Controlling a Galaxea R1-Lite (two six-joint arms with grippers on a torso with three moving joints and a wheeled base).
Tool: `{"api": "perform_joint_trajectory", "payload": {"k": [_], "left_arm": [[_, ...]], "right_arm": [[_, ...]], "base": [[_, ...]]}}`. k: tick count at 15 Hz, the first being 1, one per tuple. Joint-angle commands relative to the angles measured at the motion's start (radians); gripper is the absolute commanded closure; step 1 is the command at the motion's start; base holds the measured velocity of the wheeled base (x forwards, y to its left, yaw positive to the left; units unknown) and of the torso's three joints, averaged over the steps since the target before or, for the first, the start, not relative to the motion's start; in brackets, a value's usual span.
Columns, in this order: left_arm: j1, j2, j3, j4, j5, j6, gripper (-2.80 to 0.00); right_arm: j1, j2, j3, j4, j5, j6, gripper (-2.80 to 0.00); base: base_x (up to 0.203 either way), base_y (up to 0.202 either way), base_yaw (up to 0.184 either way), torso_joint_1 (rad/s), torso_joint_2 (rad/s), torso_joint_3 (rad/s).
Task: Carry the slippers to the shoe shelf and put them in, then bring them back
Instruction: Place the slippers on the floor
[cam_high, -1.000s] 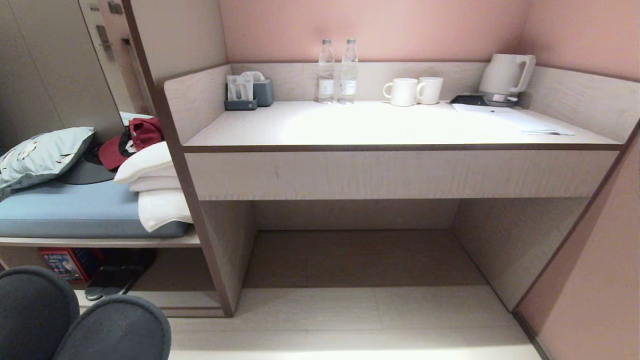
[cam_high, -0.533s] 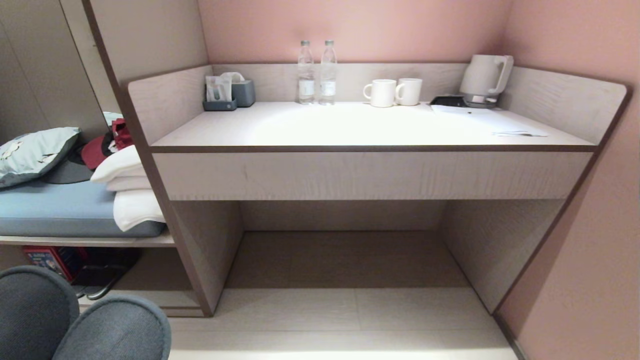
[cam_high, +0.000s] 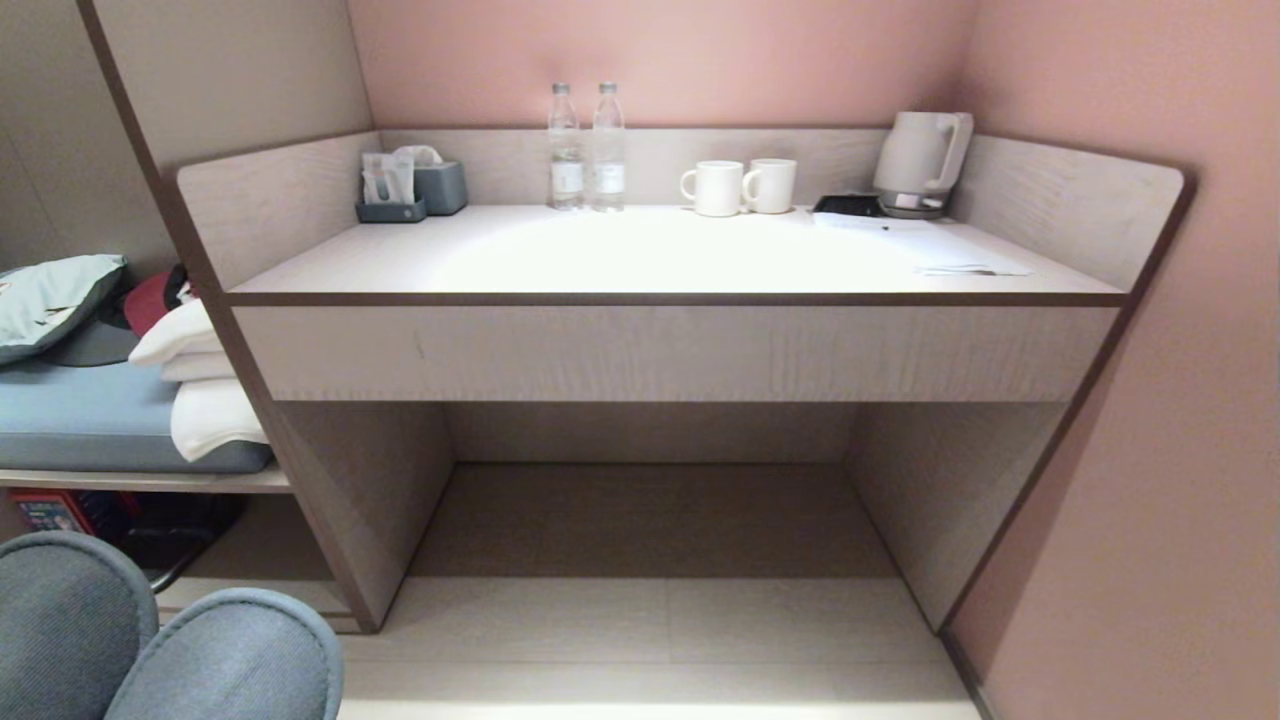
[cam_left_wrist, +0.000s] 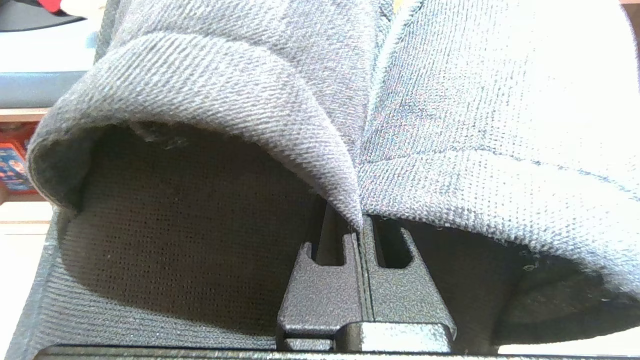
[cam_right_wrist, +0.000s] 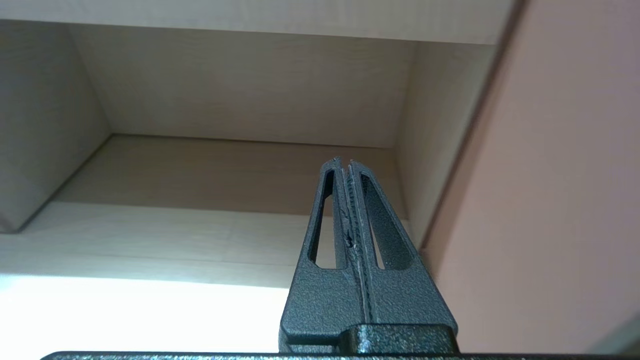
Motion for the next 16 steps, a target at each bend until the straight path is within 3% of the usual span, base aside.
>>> {"api": "perform_joint_trajectory", "payload": {"k": [1,3,16], "left_arm": [[0.001,0.0,0.0,-0.001,0.001,0.001,0.0],[0.0,0.0,0.0,-0.001,0.0,-0.003,0.0],[0.001,0.0,0.0,-0.001,0.0,-0.004,0.0]], "right_arm": [[0.001,0.0,0.0,0.0,0.001,-0.001,0.0],[0.0,0.0,0.0,0.0,0.001,0.001,0.0],[0.001,0.0,0.0,0.0,0.001,0.001,0.0]], "base": [[0.0,-0.193,0.004,-0.002,0.0,-0.002],[0.0,-0.131,0.004,0.002,0.0,0.002],[0.0,0.0,0.0,0.0,0.0,-0.002]]}}
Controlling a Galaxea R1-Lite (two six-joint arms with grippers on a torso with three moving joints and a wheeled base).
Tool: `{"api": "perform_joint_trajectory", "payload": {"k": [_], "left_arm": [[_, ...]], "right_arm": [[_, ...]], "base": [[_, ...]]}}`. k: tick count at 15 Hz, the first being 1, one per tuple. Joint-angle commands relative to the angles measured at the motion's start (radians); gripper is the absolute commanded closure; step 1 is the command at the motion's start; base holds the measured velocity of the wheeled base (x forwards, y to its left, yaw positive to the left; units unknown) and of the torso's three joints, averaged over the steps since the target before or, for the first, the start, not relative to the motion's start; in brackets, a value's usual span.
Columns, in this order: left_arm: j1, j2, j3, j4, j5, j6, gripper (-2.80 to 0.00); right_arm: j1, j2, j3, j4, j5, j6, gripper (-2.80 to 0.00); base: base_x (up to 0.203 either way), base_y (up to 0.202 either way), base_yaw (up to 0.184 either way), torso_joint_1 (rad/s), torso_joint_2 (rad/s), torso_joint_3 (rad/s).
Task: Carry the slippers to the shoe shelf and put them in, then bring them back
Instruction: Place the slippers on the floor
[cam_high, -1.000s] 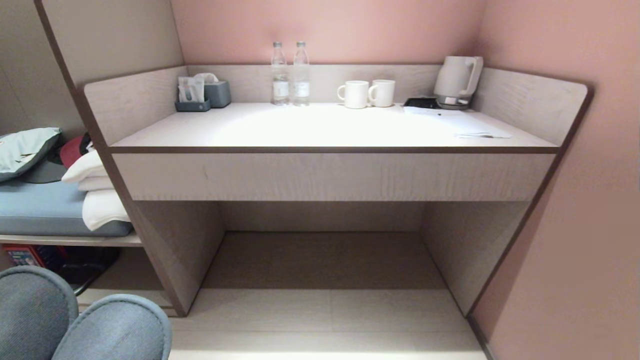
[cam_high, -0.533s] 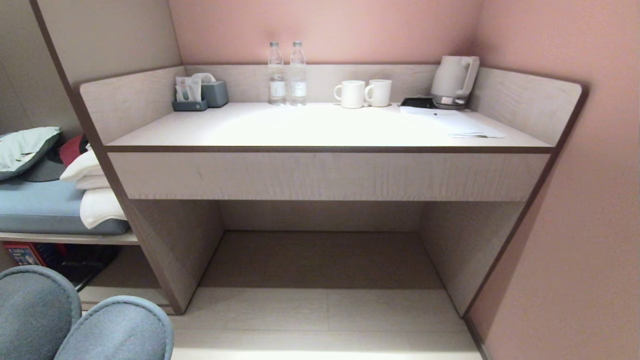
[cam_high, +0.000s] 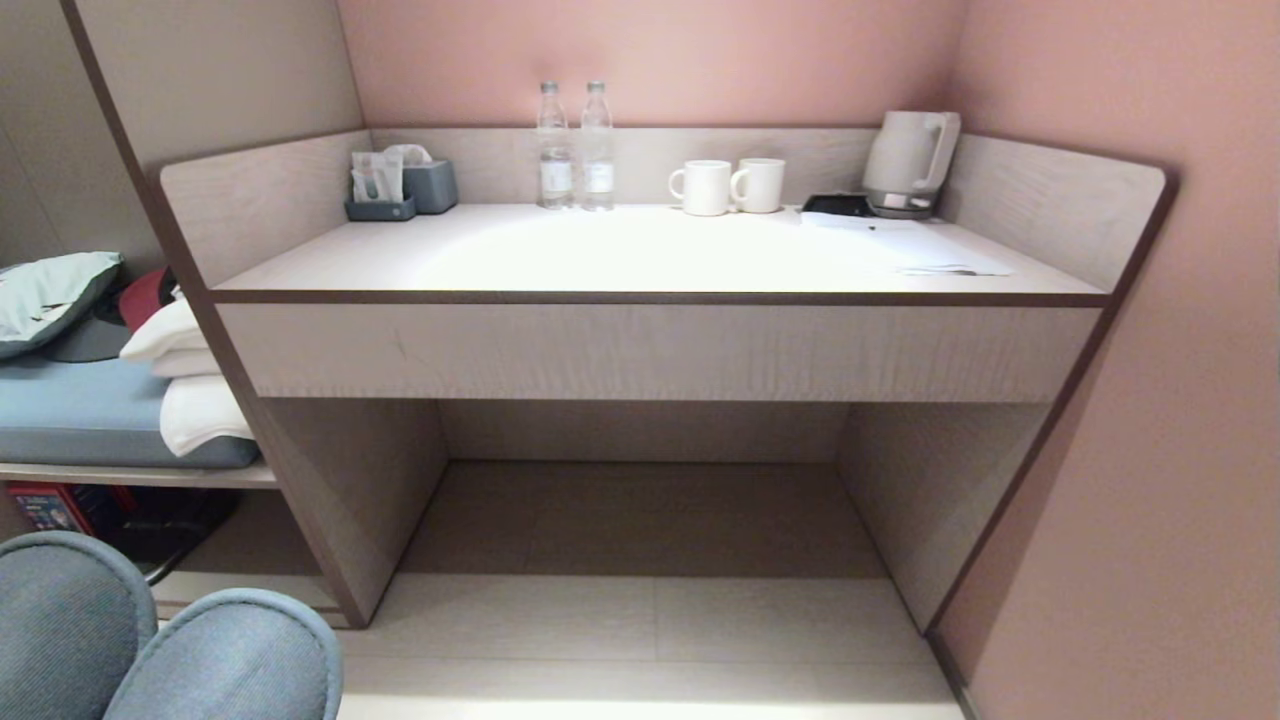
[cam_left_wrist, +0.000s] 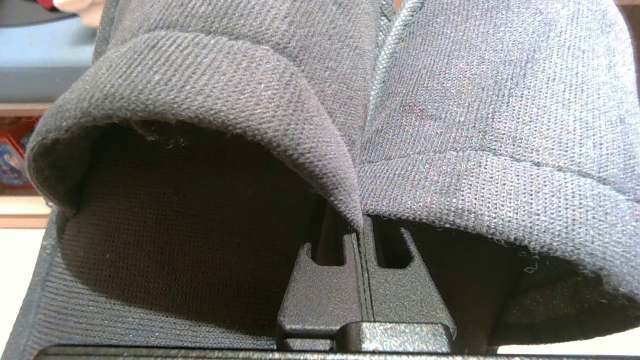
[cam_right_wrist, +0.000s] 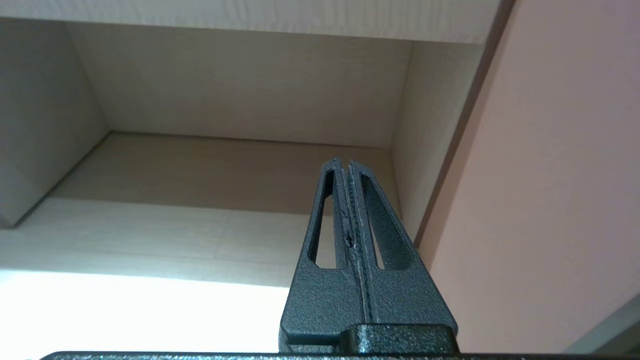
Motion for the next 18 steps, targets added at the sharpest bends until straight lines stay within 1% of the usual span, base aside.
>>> {"api": "perform_joint_trajectory", "payload": {"k": [1,18], "left_arm": [[0.001,0.0,0.0,-0.001,-0.001,0.002,0.0],[0.001,0.0,0.0,-0.001,-0.001,0.003,0.0]], "right_arm": [[-0.001,0.0,0.0,0.0,0.0,-0.001,0.0],[-0.001,0.0,0.0,0.0,0.0,-0.001,0.0]], "base": [[0.0,0.0,0.0,0.005,0.0,-0.099],[0.0,0.0,0.0,0.004,0.0,-0.19]]}}
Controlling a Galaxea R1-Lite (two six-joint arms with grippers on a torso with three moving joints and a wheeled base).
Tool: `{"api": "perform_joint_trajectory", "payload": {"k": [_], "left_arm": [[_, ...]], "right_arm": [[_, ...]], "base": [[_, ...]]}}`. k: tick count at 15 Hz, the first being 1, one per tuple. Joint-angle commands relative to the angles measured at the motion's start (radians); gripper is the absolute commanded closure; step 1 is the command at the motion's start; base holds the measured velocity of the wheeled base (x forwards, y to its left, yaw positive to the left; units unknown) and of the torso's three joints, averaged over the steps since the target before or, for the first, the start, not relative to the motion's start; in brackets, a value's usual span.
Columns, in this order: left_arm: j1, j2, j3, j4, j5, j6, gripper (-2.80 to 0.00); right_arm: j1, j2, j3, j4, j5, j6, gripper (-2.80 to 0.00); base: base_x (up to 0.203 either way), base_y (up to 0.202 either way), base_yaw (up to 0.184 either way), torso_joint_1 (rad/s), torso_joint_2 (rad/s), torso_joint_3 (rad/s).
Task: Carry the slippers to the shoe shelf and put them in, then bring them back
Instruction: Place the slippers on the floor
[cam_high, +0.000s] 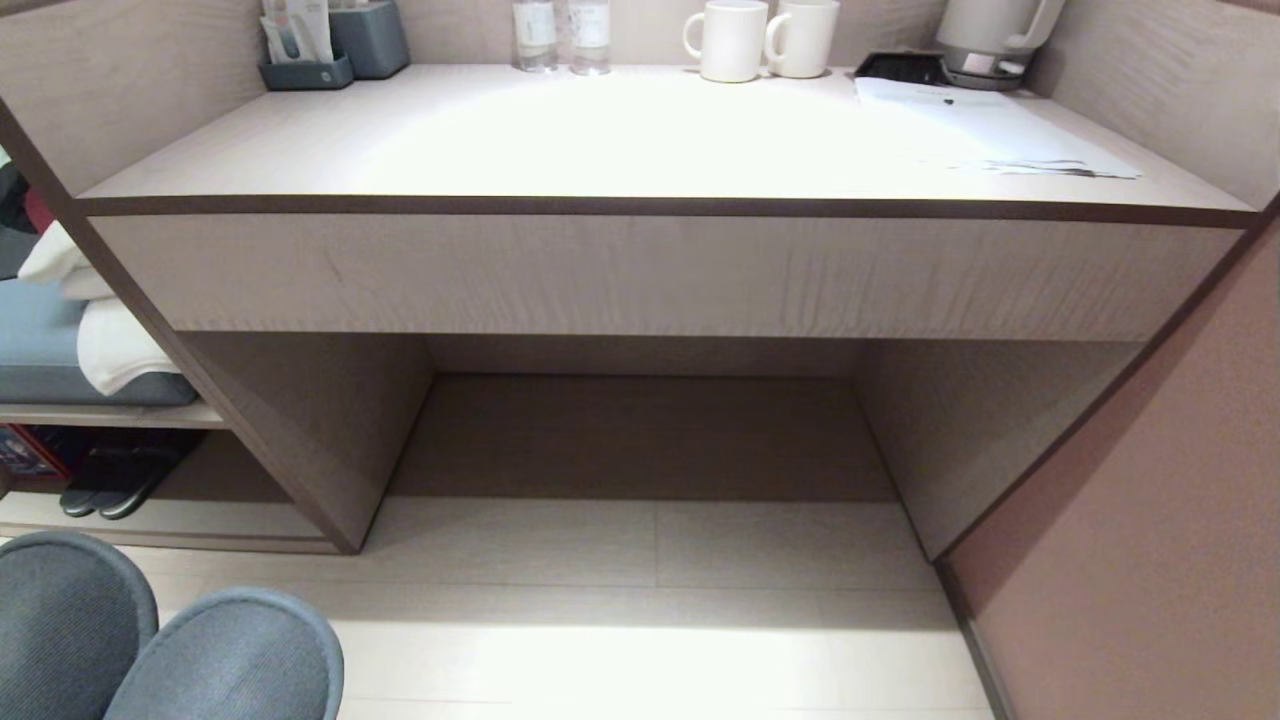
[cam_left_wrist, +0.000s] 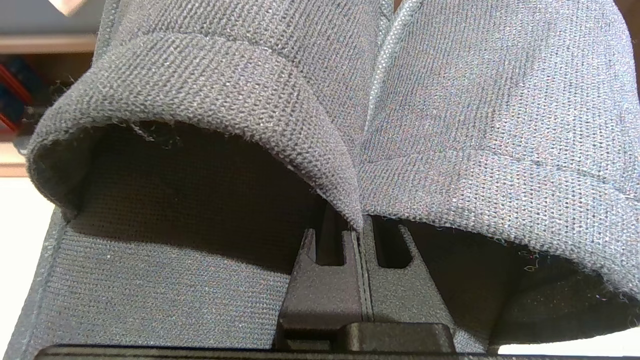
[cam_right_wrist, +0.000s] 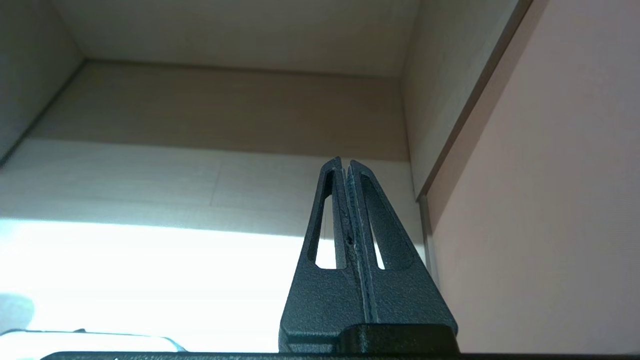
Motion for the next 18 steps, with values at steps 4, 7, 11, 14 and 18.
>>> {"api": "perform_joint_trajectory", "payload": {"k": [4,7,11,14,18], "left_arm": [[0.0,0.002,0.0,0.0,0.0,0.001,0.0],[0.0,0.002,0.0,0.0,0.0,0.0,0.0],[0.0,0.002,0.0,0.0,0.0,0.0,0.0],[0.0,0.002,0.0,0.001,0.0,0.0,0.0],[0.0,0.002,0.0,0.001,0.0,0.002,0.0]], "right_arm": [[0.001,0.0,0.0,0.0,0.0,0.0,0.0],[0.0,0.0,0.0,0.0,0.0,0.0,0.0],[0.0,0.0,0.0,0.0,0.0,0.0,0.0],[0.0,0.0,0.0,0.0,0.0,0.002,0.0],[0.001,0.0,0.0,0.0,0.0,0.0,0.0]], "base": [[0.0,0.0,0.0,0.005,0.0,-0.199],[0.0,0.0,0.0,0.006,0.0,-0.2],[0.0,0.0,0.0,0.003,0.0,-0.198],[0.0,0.0,0.0,0.004,0.01,-0.199],[0.0,0.0,0.0,-0.002,0.0,-0.195]]}}
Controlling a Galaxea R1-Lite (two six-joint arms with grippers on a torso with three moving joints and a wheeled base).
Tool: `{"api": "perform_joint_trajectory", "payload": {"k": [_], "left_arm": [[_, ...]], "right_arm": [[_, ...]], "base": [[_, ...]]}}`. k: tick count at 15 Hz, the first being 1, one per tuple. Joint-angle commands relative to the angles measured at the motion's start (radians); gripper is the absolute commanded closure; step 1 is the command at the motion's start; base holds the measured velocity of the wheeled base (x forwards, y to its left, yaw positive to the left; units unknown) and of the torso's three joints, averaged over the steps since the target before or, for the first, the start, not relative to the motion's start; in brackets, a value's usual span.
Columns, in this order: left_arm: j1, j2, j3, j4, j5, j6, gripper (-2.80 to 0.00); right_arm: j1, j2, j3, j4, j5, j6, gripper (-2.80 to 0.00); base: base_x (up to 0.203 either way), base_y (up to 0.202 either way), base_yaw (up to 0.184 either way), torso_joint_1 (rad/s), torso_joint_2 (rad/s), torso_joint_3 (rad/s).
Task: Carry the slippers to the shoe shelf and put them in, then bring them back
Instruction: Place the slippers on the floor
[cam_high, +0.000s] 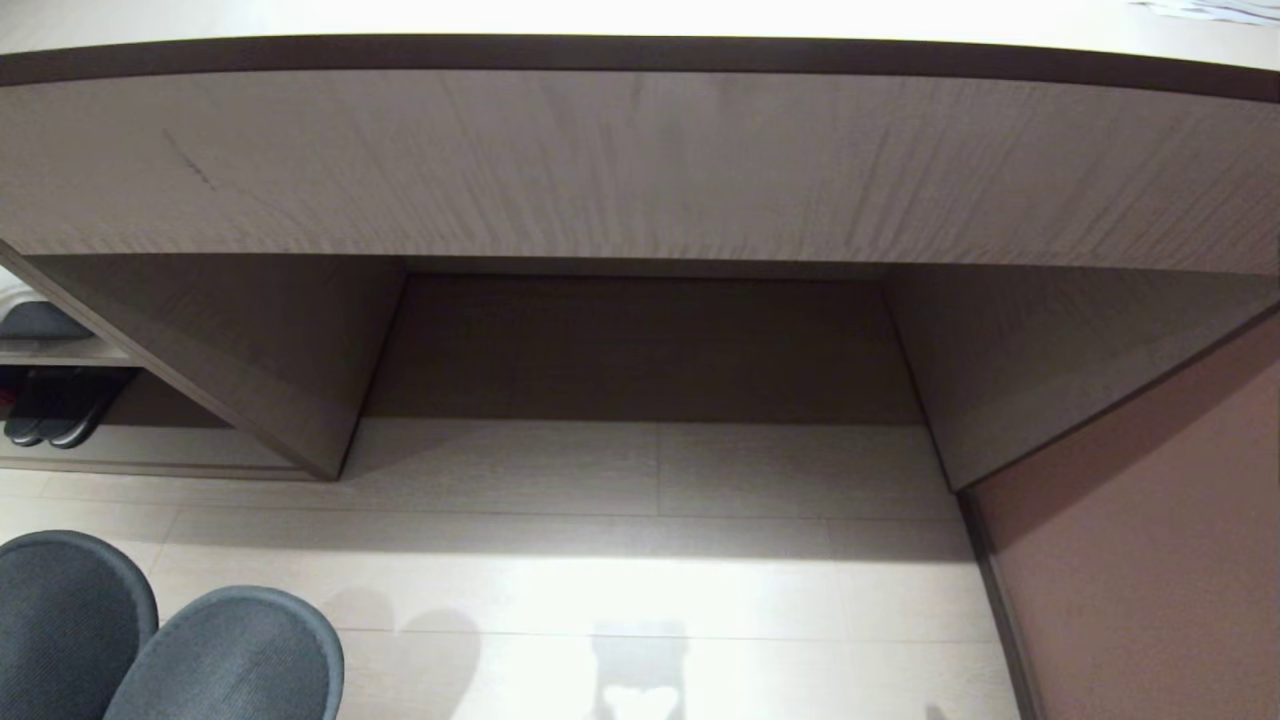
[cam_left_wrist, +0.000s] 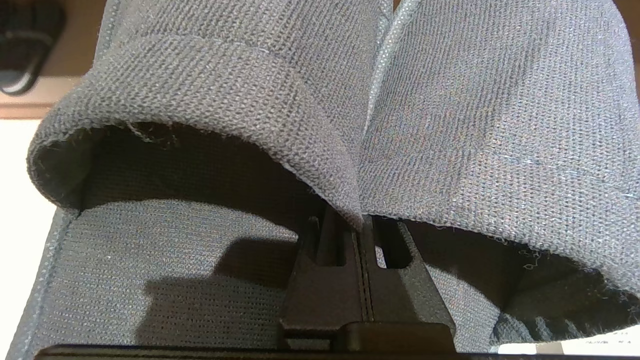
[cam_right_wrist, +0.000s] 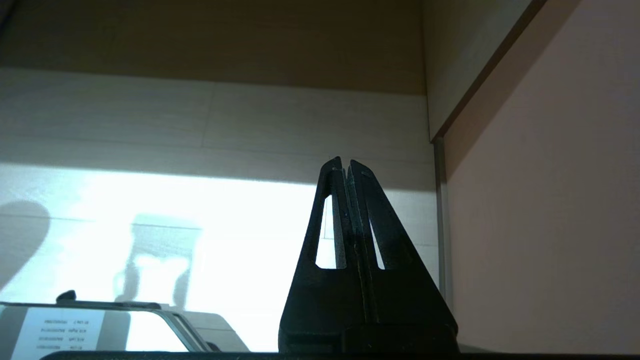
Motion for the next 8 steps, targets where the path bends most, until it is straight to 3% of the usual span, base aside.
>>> {"api": "perform_joint_trajectory", "payload": {"k": [1,8], "left_arm": [[0.0,0.002,0.0,0.001,0.0,0.001,0.0],[0.0,0.002,0.0,0.001,0.0,0.001,0.0]], "right_arm": [[0.0,0.0,0.0,0.0,0.0,0.0,0.0],[-0.001,0.0,0.0,0.0,0.0,0.001,0.0]], "base": [[0.0,0.0,0.0,0.0,0.0,-0.195],[0.0,0.0,0.0,0.0,0.0,-0.199]]}}
